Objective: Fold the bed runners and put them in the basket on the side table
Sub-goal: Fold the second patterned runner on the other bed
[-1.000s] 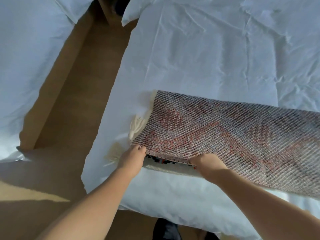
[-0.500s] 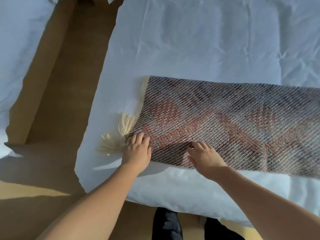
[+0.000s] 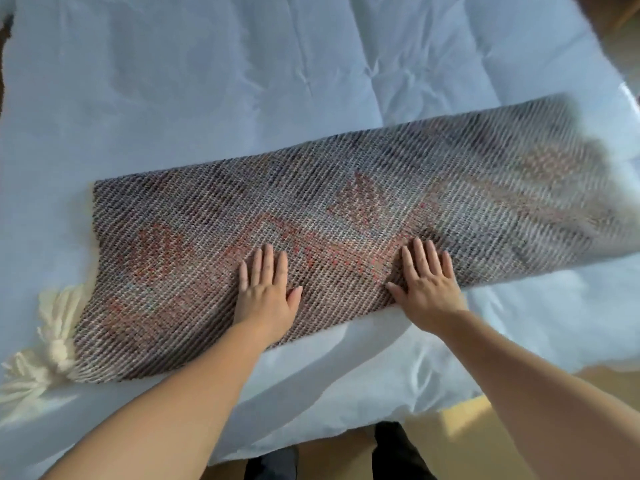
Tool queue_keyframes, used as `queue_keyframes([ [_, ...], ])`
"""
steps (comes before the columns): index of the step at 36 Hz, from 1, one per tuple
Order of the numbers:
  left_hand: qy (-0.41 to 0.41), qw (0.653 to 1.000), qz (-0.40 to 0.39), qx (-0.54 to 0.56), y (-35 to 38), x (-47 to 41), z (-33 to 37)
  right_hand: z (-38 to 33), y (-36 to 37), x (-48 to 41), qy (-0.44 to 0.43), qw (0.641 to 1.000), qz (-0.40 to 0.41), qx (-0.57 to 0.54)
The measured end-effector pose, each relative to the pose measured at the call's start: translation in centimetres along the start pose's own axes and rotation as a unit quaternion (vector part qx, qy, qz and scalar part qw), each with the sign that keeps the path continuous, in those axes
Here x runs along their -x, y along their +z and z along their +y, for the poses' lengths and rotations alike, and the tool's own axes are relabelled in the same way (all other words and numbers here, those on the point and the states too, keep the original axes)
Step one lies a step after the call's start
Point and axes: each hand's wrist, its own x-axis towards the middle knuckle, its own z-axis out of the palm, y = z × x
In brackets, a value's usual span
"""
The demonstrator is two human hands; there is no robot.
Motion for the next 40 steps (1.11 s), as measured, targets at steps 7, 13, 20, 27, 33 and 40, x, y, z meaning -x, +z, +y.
queue_keyframes([
  [7,0.036,0.999,-0.004,-0.017,0.3,-1.8,9.6,11.6,0.4,1.5,0.068,0.998,-0.007,-0.005],
  [13,0.072,0.995,-0.069,-0.028,-0.9,-2.1,18.0,19.1,-0.3,2.6,0.082,0.995,-0.043,-0.028],
  [20,0.094,0.991,-0.089,-0.009,-2.9,-3.3,24.4,23.2,-3.5,2.2,0.071,0.995,-0.066,-0.039],
  [27,0.108,0.991,-0.079,-0.006,-4.0,-6.8,26.5,22.7,-5.6,-0.9,0.013,0.997,-0.067,-0.041],
  [33,0.109,0.992,-0.069,0.004,-3.5,-9.7,28.6,22.8,-5.3,-4.5,-0.013,0.997,-0.071,-0.020],
  [40,0.073,0.996,-0.046,0.006,-2.2,-12.7,33.6,29.1,-6.1,-9.0,-0.059,0.997,-0.047,0.019],
])
